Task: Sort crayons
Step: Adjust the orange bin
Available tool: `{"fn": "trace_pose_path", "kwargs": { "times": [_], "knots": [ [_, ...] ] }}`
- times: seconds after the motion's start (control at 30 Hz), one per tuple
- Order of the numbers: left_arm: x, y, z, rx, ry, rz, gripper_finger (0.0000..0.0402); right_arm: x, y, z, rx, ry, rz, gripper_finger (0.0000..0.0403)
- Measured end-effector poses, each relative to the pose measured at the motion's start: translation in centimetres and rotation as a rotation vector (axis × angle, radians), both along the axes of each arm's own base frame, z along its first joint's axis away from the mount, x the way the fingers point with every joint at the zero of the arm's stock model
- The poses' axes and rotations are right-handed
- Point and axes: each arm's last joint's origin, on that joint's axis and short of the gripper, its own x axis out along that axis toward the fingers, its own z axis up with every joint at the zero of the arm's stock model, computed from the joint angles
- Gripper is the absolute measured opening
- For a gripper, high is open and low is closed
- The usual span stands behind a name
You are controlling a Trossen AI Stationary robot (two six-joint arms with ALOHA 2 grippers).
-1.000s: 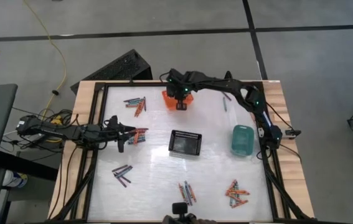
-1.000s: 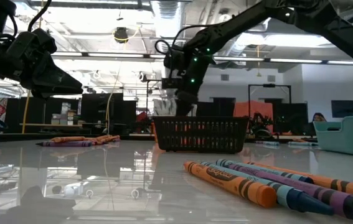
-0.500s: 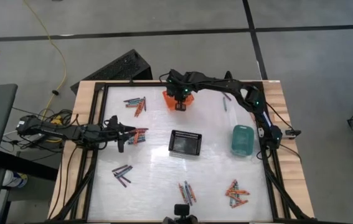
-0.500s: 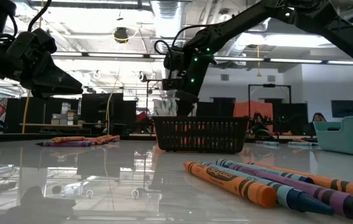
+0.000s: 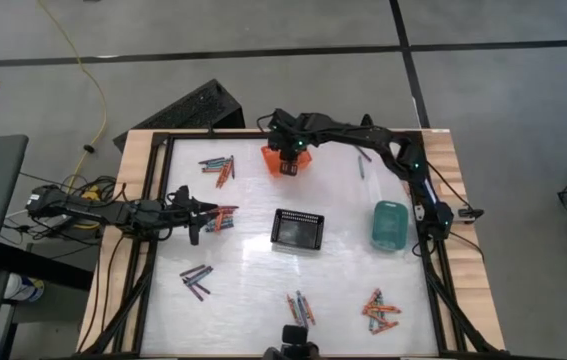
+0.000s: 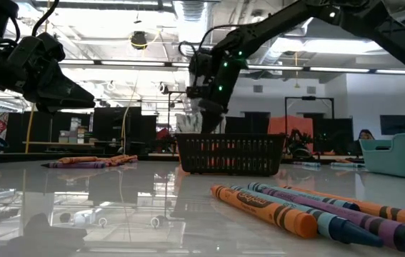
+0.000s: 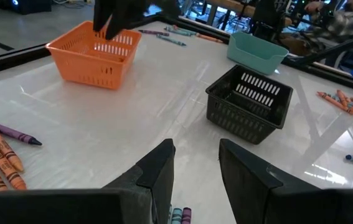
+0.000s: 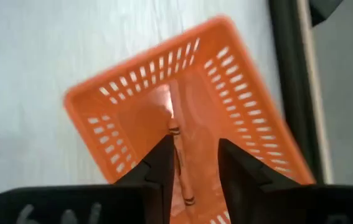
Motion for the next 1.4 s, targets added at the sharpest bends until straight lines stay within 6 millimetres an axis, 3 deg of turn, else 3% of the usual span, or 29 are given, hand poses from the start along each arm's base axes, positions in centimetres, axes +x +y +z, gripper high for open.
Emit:
{"fn": "trace_pose_path", "kwargs": {
  "times": [0.17,0.3,0.67,0.93,1.27,1.4],
  "knots": [
    [0.0,0.0,0.0,0.000,0.000,0.000,0.0116,-0.5,0.6,2.4,0.018,-0.066,0.054,0.0117],
    [0.0,0.0,0.0,0.000,0.000,0.000,0.0116,-0.8,1.2,2.8,0.120,-0.092,0.121,0.0124],
    [0.0,0.0,0.0,0.000,0.000,0.000,0.0116,-0.6,3.3,1.2,0.165,0.002,0.200,0.0207],
    [0.0,0.0,0.0,0.000,0.000,0.000,0.0116,-0.5,2.3,-0.8,0.141,0.061,0.158,0.0208],
    [0.0,0.0,0.0,0.000,0.000,0.000,0.0116,-0.3,1.2,-4.6,0.180,0.152,0.068,0.0208],
    [0.0,0.0,0.0,0.000,0.000,-0.001,0.0116,-0.3,1.1,-4.4,0.182,0.135,0.038,0.0204]
  ]
}}
